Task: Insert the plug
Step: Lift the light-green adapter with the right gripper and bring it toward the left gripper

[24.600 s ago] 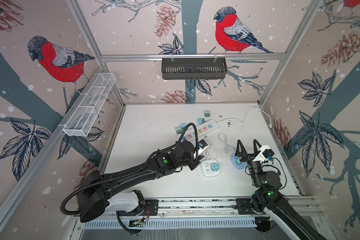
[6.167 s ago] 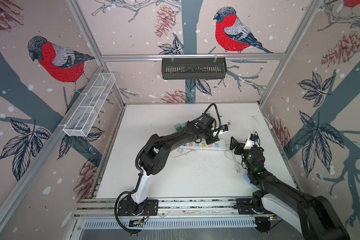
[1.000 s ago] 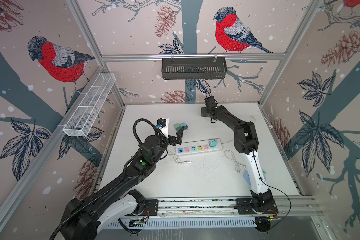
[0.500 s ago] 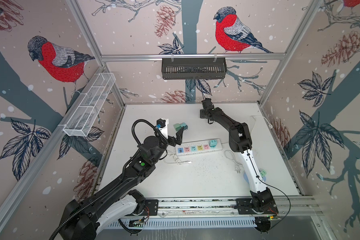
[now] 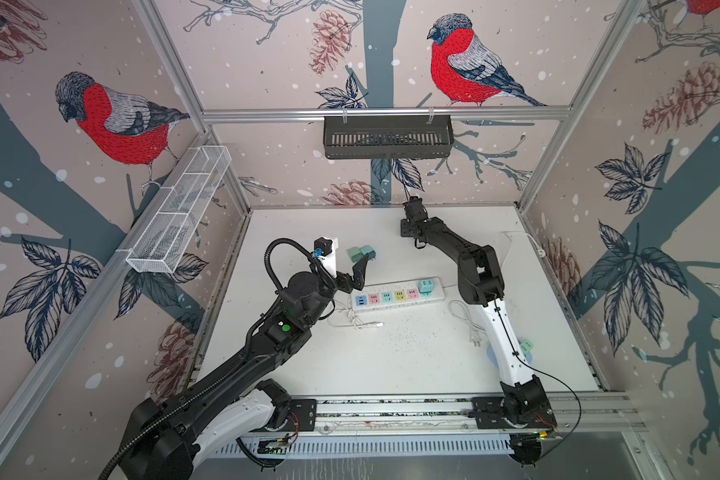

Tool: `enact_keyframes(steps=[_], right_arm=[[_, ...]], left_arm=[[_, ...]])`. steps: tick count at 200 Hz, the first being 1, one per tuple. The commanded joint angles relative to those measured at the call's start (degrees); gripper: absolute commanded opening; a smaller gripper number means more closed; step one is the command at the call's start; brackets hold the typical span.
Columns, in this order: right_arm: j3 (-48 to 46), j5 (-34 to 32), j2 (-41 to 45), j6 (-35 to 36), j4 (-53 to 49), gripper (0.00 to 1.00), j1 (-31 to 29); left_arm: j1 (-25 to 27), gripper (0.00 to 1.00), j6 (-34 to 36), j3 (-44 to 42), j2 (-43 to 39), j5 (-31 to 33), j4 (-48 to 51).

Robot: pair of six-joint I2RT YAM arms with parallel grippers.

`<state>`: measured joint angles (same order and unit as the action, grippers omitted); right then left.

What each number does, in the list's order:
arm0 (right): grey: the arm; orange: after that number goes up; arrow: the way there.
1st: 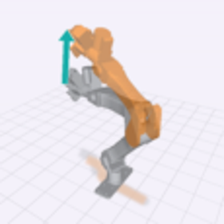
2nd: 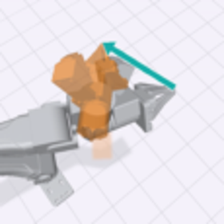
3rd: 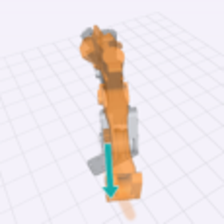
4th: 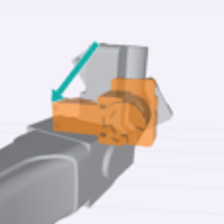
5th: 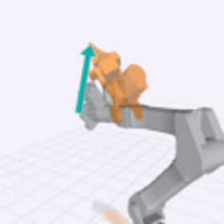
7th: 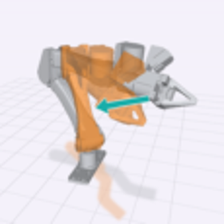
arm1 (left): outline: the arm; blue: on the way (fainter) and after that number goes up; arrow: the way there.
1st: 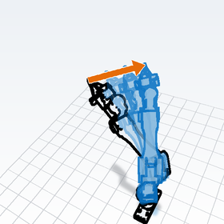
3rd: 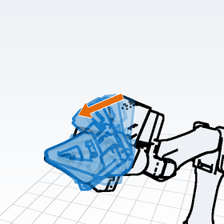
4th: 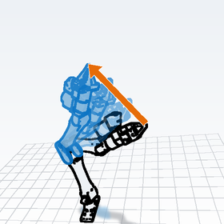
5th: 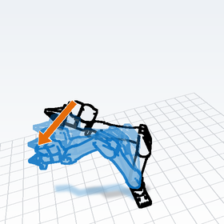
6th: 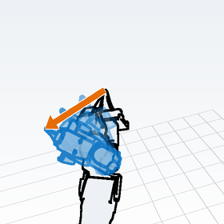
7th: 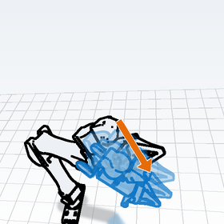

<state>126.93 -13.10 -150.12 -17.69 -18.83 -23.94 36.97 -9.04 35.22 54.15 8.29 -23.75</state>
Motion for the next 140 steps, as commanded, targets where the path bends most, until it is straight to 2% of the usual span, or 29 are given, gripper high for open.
enact_keyframes(steps=[1,67,140], right_arm=[[-2.14,1.32,1.77,0.20,-4.56,0.40,-0.48],[-17.87,-1.41,16.98,0.95,1.57,0.33,-4.49],[-49.04,-1.88,44.44,1.30,16.90,0.31,-9.00]], left_arm=[[-0.06,0.98,-0.23,0.36,0.10,-1.09,-3.43],[-0.06,0.98,-0.14,0.46,1.04,-1.39,-4.11],[-0.06,0.98,-1.16,-0.94,-1.45,-1.46,-4.55]])
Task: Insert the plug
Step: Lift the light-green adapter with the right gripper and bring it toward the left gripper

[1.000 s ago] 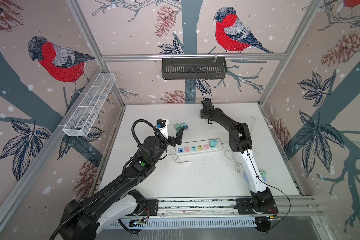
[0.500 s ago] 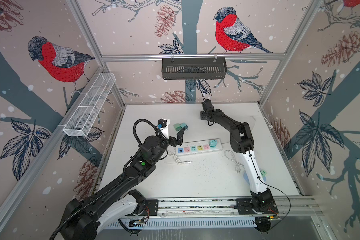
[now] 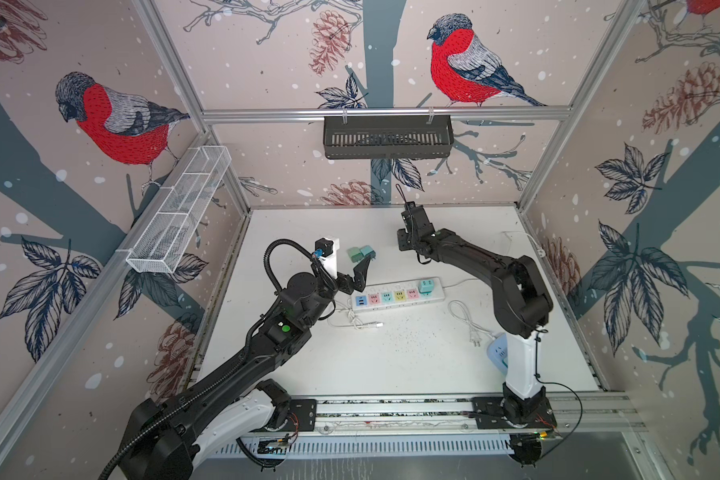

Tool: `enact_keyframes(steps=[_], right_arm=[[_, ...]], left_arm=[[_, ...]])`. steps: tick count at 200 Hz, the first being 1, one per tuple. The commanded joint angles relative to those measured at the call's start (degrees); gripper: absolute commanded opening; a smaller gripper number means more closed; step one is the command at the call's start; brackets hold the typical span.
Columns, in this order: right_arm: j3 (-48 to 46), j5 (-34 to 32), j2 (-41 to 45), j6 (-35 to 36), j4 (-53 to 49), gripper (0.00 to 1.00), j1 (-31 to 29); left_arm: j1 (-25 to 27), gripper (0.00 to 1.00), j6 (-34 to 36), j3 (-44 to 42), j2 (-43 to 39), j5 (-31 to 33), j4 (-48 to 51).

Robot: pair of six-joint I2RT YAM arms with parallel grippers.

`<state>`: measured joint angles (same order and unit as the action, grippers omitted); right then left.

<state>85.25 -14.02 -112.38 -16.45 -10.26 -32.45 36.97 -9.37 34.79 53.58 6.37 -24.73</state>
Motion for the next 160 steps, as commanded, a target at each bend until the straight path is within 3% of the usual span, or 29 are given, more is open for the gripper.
enact_keyframes(steps=[1,58,87,122,160], right_arm=[[-7.81,-0.99,7.11,0.03,8.59,0.30,-0.55],[-31.62,-4.52,29.63,0.52,21.20,0.29,-4.54],[-43.74,-7.04,40.36,4.62,29.98,0.28,-7.99],[-56.77,-7.86,52.34,10.49,41.54,0.28,-12.59],[-62.75,-7.48,57.47,15.30,47.00,0.20,-16.92]], left_arm=[[-0.06,0.98,-0.83,-0.59,-0.91,0.43,-3.66],[-0.06,0.98,-1.40,-1.21,-2.18,-3.22,-4.19],[-0.07,0.98,-1.47,-1.15,-2.26,-6.34,-4.25],[-0.06,0.98,-1.37,0.98,-0.14,-13.29,-2.75],[-0.01,0.97,-0.68,4.31,3.71,-23.67,-1.11]])
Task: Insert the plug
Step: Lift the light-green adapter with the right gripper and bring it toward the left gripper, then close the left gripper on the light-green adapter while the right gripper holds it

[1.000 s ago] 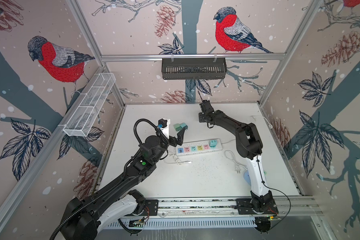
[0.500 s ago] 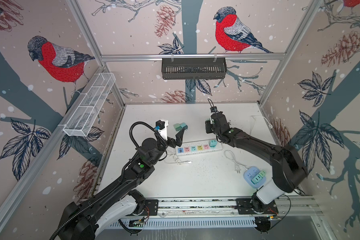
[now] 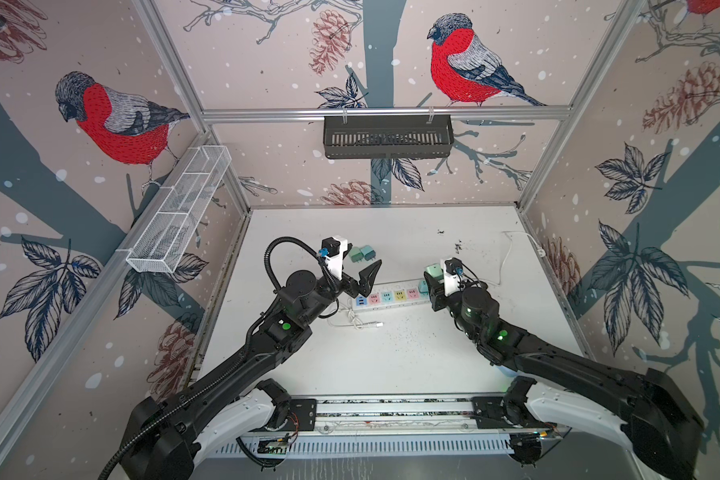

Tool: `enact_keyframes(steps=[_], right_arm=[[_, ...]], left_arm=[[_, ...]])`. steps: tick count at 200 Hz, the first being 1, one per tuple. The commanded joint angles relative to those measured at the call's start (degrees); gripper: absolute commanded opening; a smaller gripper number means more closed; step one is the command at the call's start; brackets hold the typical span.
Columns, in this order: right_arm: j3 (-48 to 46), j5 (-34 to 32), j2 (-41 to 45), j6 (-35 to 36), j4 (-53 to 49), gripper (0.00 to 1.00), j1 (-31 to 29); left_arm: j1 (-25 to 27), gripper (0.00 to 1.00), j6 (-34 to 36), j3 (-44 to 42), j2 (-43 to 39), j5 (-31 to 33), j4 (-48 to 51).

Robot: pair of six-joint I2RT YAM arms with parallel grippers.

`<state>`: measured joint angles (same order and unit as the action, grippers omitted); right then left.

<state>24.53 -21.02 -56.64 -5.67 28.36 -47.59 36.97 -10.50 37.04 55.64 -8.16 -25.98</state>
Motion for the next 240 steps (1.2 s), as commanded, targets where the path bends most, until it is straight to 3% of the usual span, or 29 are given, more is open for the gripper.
enact_keyframes(steps=[1,53,131,169,240], right_arm=[[-2.08,-0.37,1.85,4.61,8.51,0.20,-1.88],[-4.19,7.10,3.06,9.94,15.21,0.18,-3.16],[-5.00,4.98,1.49,20.20,23.70,0.11,-8.78],[-4.55,3.29,-1.25,26.96,28.08,0.10,-12.26],[-3.03,3.53,-2.97,30.97,31.46,0.09,-14.43]], left_arm=[[0.01,0.97,0.47,2.15,1.75,-9.36,0.18],[0.20,0.95,-0.64,2.95,3.87,-16.23,-1.43],[3.24,0.92,0.44,6.35,6.99,-19.75,1.46],[6.08,0.81,2.23,9.22,9.65,-19.19,4.38],[7.19,0.75,3.01,10.44,10.63,-18.95,5.82]])
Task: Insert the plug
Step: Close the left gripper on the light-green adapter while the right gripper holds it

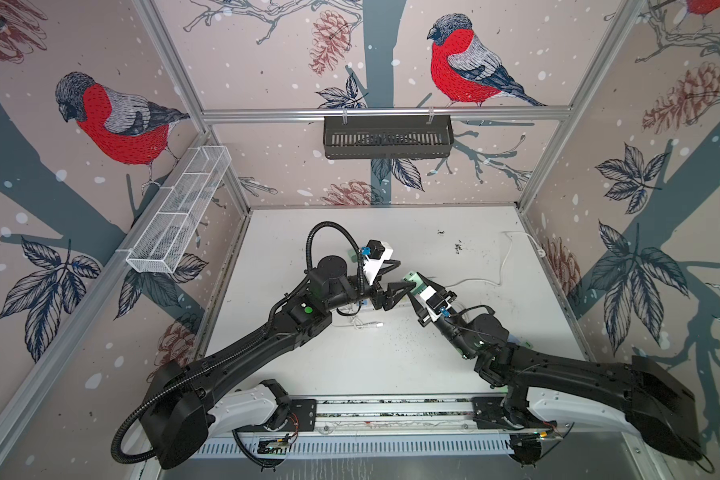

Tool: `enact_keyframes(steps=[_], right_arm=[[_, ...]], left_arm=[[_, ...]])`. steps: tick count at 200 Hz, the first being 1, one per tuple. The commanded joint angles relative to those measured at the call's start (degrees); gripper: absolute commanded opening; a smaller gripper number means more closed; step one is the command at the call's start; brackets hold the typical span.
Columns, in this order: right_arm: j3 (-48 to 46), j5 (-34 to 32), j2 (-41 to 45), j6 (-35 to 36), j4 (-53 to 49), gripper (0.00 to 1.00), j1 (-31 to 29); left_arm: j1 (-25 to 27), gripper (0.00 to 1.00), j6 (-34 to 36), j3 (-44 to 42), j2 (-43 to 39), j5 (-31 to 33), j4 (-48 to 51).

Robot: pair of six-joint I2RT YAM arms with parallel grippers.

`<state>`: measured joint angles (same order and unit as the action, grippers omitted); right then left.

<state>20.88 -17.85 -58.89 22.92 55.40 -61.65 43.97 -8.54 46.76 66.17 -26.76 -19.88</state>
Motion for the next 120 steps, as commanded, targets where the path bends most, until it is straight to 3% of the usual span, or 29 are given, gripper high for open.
enact_keyframes(steps=[1,67,90,120], right_arm=[[0.68,0.40,-0.75,2.43,4.48,0.09,-0.35],[2.06,-1.30,-2.40,2.88,4.67,0.09,-1.27],[1.85,-1.14,-1.32,2.75,4.50,0.09,-1.11],[2.02,-1.43,-1.87,2.75,4.45,0.10,-1.03]], left_arm=[[0.22,0.75,1.06,0.75,0.14,-0.37,-0.26],[0.23,0.49,1.50,2.83,2.81,-2.36,1.41],[0.33,0.45,1.67,2.78,2.85,-3.63,0.99],[0.31,0.22,2.20,2.89,3.16,-5.22,1.02]])
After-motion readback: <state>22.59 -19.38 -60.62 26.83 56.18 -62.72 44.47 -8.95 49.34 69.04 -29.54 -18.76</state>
